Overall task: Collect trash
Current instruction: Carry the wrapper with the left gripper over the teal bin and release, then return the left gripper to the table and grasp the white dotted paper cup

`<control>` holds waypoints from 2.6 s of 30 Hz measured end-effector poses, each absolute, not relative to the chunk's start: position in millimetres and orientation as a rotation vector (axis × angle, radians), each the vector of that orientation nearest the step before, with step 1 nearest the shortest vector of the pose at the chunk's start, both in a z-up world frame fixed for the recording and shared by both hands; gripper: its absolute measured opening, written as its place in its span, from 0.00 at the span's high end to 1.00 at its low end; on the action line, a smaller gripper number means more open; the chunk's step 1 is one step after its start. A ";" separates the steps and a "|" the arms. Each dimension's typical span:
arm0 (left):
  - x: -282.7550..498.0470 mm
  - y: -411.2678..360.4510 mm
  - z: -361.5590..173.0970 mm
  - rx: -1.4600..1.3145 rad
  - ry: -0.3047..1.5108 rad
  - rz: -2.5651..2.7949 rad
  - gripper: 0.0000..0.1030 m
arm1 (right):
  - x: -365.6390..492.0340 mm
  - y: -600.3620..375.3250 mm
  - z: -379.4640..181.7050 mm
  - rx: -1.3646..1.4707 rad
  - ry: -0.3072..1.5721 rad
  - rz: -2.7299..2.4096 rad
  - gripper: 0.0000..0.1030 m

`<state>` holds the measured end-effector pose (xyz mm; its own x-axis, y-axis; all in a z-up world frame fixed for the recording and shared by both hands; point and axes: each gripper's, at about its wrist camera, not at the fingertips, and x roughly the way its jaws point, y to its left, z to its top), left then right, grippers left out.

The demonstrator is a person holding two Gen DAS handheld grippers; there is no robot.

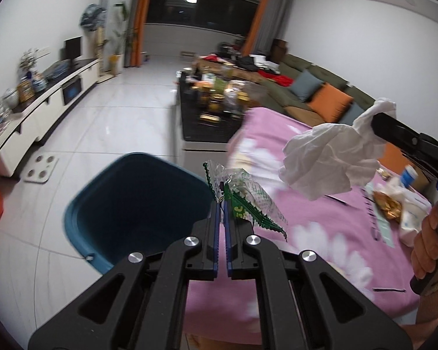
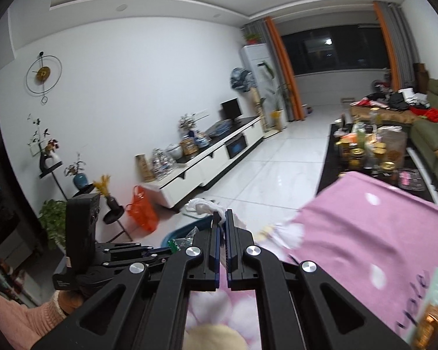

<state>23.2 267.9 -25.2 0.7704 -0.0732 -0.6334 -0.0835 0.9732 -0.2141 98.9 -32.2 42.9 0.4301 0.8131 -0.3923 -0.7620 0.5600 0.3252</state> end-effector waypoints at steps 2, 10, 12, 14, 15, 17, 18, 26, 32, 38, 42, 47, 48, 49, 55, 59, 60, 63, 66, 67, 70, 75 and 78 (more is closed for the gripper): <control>24.3 282.1 -27.9 -0.243 0.699 0.037 0.96 | 103.9 -17.5 41.8 0.111 0.565 1.011 0.98; 30.9 322.5 -46.4 -0.280 0.735 0.119 0.95 | 123.7 43.5 20.5 0.077 0.626 1.039 0.98; 33.4 329.0 -52.2 -0.285 0.748 0.133 0.95 | 127.2 59.4 12.8 0.071 0.647 1.037 0.98; 39.1 332.0 -59.5 -0.297 0.766 0.142 0.95 | 131.4 70.1 4.7 0.067 0.671 1.032 0.97; 41.7 334.0 -63.0 -0.306 0.775 0.145 0.95 | 133.3 76.0 2.3 0.064 0.681 1.029 0.97; 44.1 336.1 -68.7 -0.315 0.786 0.158 0.95 | 140.9 82.8 -7.8 0.061 0.708 1.026 0.97; 45.5 338.4 -71.7 -0.321 0.793 0.165 0.94 | 145.1 86.8 -12.0 0.057 0.719 1.021 0.97; 59.0 340.2 -89.2 -0.349 0.819 0.185 0.84 | 157.1 112.5 -37.8 0.029 0.809 0.995 0.87; 57.1 341.5 -86.7 -0.346 0.788 0.216 0.71 | 159.5 104.4 -39.3 0.032 0.809 0.978 0.76; 37.5 330.4 -60.8 -0.310 0.691 0.229 0.59 | 146.2 75.3 -23.1 0.034 0.746 0.980 0.69; 16.9 304.3 -33.6 -0.261 0.596 0.179 0.50 | 129.4 46.5 -9.3 0.020 0.687 0.979 0.63; 2.6 255.0 -11.7 -0.219 0.533 0.027 0.43 | 108.0 -10.7 4.8 0.016 0.625 0.927 0.59; 1.5 243.2 -10.6 -0.208 0.530 -0.008 0.42 | 103.4 -23.2 6.4 0.022 0.618 0.912 0.59; 1.0 228.3 -9.5 -0.195 0.528 -0.054 0.41 | 99.8 -35.1 7.8 0.023 0.611 0.893 0.59; 3.2 142.1 -16.3 -0.151 0.572 -0.302 0.40 | 74.9 -122.2 10.7 0.041 0.581 0.728 0.58; 6.1 85.9 -25.2 -0.112 0.613 -0.443 0.40 | 60.9 -169.0 10.8 0.060 0.564 0.619 0.56; 7.2 76.3 -27.4 -0.107 0.619 -0.468 0.40 | 57.5 -178.9 11.2 0.060 0.559 0.590 0.55; 6.6 43.2 -31.8 -0.094 0.647 -0.554 0.39 | 47.7 -211.3 10.2 0.076 0.546 0.518 0.54; 9.2 16.7 -35.9 -0.073 0.669 -0.613 0.39 | 43.6 -240.2 7.2 0.101 0.541 0.459 0.53; 8.2 5.6 -36.6 -0.063 0.676 -0.638 0.38 | 41.1 -251.7 5.8 0.112 0.540 0.433 0.53; 11.9 -10.3 -38.0 -0.049 0.691 -0.683 0.36 | 38.3 -275.5 2.0 0.136 0.539 0.379 0.53; 21.1 -37.5 -39.6 -0.048 0.718 -0.744 0.33 | 32.5 -311.6 -3.6 0.195 0.534 0.300 0.50; 26.6 -50.0 -39.7 -0.048 0.733 -0.764 0.31 | 30.7 -329.1 -8.9 0.232 0.541 0.269 0.50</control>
<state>26.6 -50.0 -39.7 0.4899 -0.6445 -0.5871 0.6127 0.7336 -0.2940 30.7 -329.1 -8.9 0.8237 0.3117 -0.4737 -0.1902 0.9389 0.2869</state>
